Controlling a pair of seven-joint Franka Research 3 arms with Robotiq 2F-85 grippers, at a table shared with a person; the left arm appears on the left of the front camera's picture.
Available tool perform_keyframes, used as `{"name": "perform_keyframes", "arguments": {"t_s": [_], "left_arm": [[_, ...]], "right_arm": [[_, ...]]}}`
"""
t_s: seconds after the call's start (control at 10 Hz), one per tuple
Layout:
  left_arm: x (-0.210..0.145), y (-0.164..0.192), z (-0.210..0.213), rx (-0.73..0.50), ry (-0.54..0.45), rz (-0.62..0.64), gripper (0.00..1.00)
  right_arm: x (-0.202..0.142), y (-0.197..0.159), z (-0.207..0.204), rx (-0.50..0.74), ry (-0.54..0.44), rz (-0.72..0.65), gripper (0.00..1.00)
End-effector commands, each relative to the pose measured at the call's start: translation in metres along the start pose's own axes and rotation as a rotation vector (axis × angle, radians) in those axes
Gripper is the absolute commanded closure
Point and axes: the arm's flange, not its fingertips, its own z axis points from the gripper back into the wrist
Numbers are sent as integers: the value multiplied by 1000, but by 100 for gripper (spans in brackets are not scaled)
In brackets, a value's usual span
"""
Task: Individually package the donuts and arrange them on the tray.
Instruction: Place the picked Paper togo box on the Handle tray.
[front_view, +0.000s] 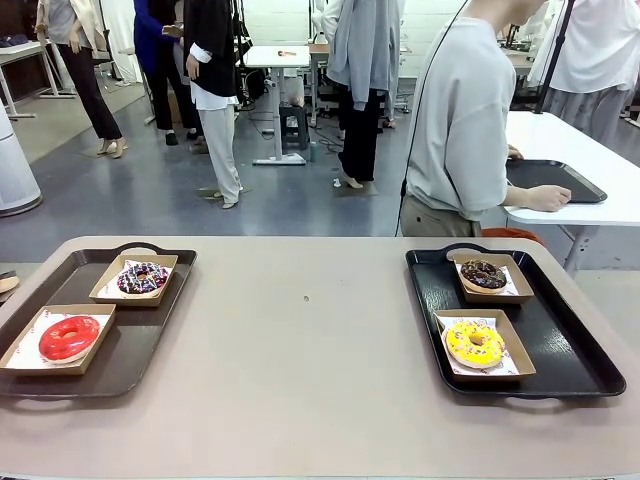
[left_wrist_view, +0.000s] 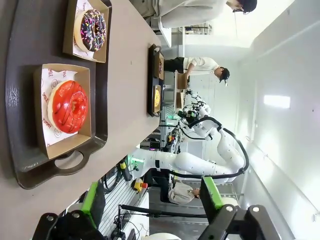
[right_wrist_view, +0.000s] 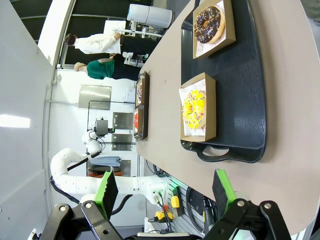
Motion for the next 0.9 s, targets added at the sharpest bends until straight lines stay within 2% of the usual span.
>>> {"name": "perform_keyframes", "arguments": {"t_s": [0.0,0.8], "left_arm": [[-2,0,1,-6,-3,1,0],[-2,0,1,-6,-3,1,0]], "right_arm": [[0,0,0,16,-9,12,0],[0,0,0,16,-9,12,0]]}}
